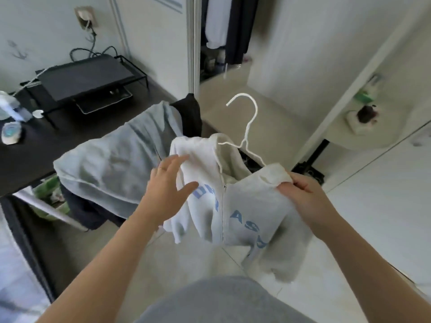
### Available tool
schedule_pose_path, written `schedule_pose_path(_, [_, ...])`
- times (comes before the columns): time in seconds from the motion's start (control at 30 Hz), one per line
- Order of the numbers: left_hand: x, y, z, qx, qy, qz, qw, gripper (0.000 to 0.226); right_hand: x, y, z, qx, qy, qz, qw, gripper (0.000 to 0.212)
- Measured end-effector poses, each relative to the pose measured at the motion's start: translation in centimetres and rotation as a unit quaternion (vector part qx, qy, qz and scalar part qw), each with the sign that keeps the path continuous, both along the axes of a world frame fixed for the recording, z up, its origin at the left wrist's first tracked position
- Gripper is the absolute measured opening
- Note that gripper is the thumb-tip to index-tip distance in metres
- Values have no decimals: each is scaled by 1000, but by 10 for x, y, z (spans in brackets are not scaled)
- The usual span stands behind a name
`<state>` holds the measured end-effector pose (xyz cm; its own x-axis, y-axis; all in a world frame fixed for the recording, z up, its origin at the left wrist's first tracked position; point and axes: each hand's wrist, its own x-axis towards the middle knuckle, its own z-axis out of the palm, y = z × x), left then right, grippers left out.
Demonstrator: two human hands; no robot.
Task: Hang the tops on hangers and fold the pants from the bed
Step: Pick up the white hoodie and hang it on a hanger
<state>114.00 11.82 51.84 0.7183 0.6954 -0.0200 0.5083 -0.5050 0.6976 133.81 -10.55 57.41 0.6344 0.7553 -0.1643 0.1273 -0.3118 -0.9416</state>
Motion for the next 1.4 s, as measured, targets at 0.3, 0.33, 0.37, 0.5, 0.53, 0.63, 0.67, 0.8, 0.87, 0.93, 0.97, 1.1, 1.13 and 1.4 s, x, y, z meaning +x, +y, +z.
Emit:
schedule_pose_path(0.3, [81, -4, -4, -143, 26, -197, 970, 29, 37, 45, 8, 46, 91, -188, 977, 29])
schedule_pose_path(0.33, [89, 2, -1, -149, 24, -215, 965, 28, 40, 57, 11, 56, 86, -200, 974, 31])
schedule_pose_path(0.37, [97, 10, 4, -154, 22, -236, 959, 27, 43, 71, 16, 68, 80, -213, 971, 31])
schedule_pose_path(0.5, [132, 45, 32, -170, 2, -316, 933, 32, 55, 124, 42, 135, 57, -252, 957, 19])
schedule_pose_path(0.53, [140, 55, 42, -168, -6, -335, 927, 36, 60, 137, 50, 152, 47, -255, 954, 16])
schedule_pose_path(0.63, [163, 88, 69, -154, -30, -382, 911, 53, 78, 172, 74, 171, 0, -268, 948, 21])
schedule_pose_path(0.67, [171, 98, 78, -155, -37, -393, 906, 59, 83, 183, 83, 169, -23, -276, 946, 19])
schedule_pose_path(0.8, [202, 127, 112, -130, -87, -419, 895, 70, 102, 221, 121, 180, -34, -306, 934, 31])
schedule_pose_path(0.87, [217, 137, 129, -105, -124, -410, 897, 67, 111, 237, 143, 207, 11, -323, 923, 36])
schedule_pose_path(0.93, [231, 150, 148, -77, -156, -397, 901, 61, 120, 253, 167, 239, 36, -331, 912, 41])
schedule_pose_path(0.97, [238, 157, 159, -56, -167, -395, 901, 59, 125, 260, 179, 252, 41, -332, 908, 44])
schedule_pose_path(1.1, [266, 185, 207, 25, -173, -400, 900, 42, 147, 292, 236, 333, 14, -315, 889, 26])
schedule_pose_path(1.13, [273, 191, 220, 45, -170, -402, 898, 33, 153, 301, 252, 354, 5, -306, 884, 22])
schedule_pose_path(1.4, [330, 244, 320, 148, -206, -398, 882, 26, 220, 355, 370, 424, -105, -232, 869, 21])
